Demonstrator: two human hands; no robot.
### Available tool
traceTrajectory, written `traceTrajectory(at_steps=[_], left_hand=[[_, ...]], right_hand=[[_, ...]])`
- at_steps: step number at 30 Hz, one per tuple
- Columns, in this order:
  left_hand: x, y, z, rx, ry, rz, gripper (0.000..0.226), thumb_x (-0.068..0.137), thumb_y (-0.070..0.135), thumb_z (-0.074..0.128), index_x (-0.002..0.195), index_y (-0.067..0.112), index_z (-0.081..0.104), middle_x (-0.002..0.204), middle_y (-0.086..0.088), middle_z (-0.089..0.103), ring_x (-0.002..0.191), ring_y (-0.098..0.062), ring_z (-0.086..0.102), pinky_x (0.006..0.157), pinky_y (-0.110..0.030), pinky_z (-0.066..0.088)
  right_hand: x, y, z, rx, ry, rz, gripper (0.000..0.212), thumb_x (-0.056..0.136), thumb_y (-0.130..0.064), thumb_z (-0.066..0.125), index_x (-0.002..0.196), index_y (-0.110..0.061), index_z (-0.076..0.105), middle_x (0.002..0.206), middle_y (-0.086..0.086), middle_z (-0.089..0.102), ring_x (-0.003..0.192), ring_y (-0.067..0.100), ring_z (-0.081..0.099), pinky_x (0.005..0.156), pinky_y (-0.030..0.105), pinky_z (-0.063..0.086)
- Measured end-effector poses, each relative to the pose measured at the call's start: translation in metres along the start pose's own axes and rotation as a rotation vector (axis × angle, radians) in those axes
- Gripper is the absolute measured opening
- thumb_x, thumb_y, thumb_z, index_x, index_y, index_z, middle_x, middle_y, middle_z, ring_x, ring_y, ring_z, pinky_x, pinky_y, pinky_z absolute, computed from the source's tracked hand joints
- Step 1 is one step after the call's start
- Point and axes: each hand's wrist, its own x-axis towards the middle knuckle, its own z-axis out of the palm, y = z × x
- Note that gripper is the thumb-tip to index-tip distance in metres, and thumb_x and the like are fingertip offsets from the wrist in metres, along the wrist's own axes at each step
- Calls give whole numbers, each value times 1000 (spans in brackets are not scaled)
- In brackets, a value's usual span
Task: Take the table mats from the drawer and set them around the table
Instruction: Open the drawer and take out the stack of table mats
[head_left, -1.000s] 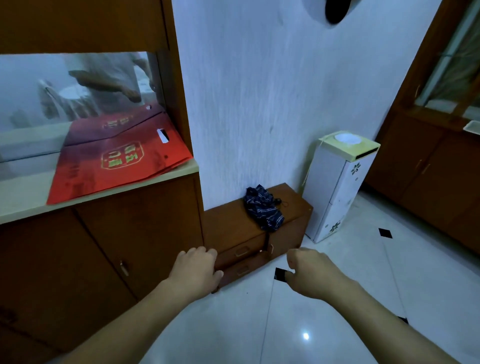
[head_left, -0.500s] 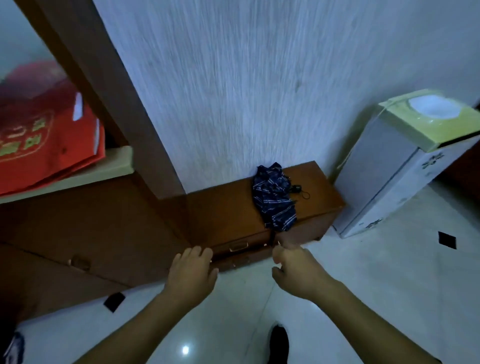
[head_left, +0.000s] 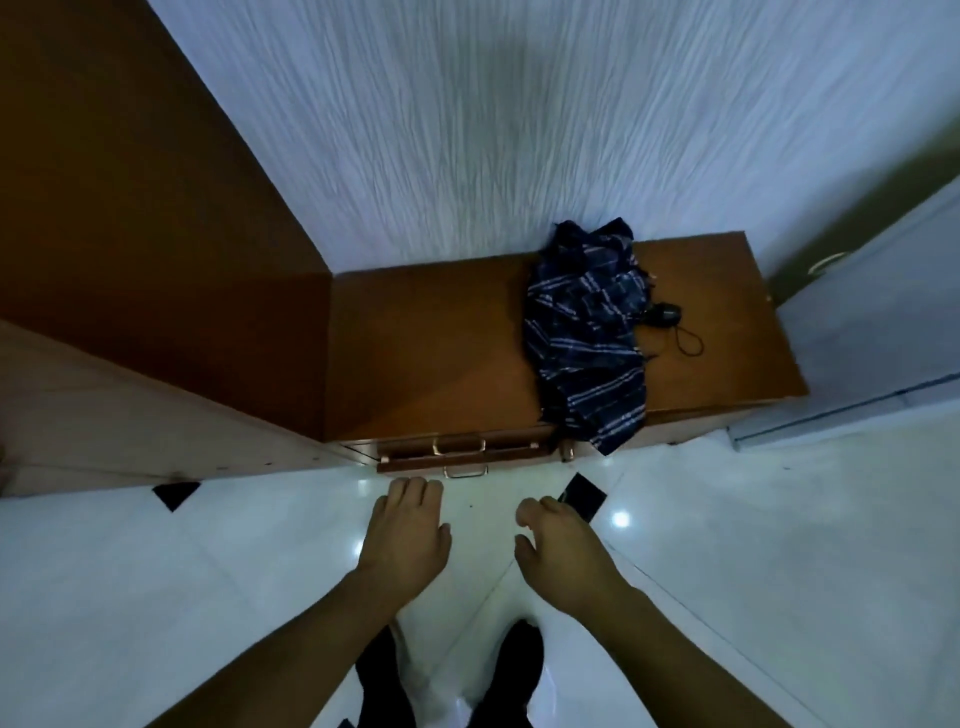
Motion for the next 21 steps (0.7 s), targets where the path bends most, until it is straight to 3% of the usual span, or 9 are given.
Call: traceTrajectory(at_steps=[4, 7, 14, 18, 21], left_hand=[[64, -17, 61, 4, -11, -44, 62, 89, 41, 55, 143, 19, 33, 148, -2, 39, 135, -23, 36, 110, -38, 35], [102, -26, 97, 29, 2, -1, 56, 90, 37, 55, 139, 20, 35, 144, -2, 42, 131, -23, 37, 107, -36, 36], [151, -52, 155, 89, 24, 134, 58, 87, 27, 56, 141, 16, 36, 146, -5, 44, 137, -24, 33, 113, -39, 25], [154, -63, 168, 41, 28, 175, 65, 88, 25, 58, 146, 16, 29, 152, -5, 36, 142, -24, 28, 117, -41, 22], [151, -67, 171, 29, 36, 189, 66, 86, 24, 61, 144, 16, 31, 149, -5, 40, 139, -25, 33, 115, -42, 28]], right_hand=[[64, 29, 53, -36, -36, -16, 41, 96, -23, 49, 136, -18, 49, 130, 3, 58, 111, 21, 56, 93, 33, 50], [114, 41, 85, -133, -36, -59, 46, 96, -23, 49, 141, -17, 42, 139, 3, 50, 120, 22, 49, 98, 35, 46], [202, 55, 148, -173, -10, -152, 58, 88, -18, 58, 143, -15, 41, 142, 6, 49, 127, 24, 47, 107, 35, 39], [213, 67, 163, -221, -17, -185, 60, 87, -16, 60, 143, -13, 41, 139, 8, 52, 124, 27, 50, 103, 37, 42], [212, 74, 167, -214, 21, -207, 61, 82, -11, 64, 140, -12, 46, 135, 8, 56, 120, 28, 54, 98, 36, 46]])
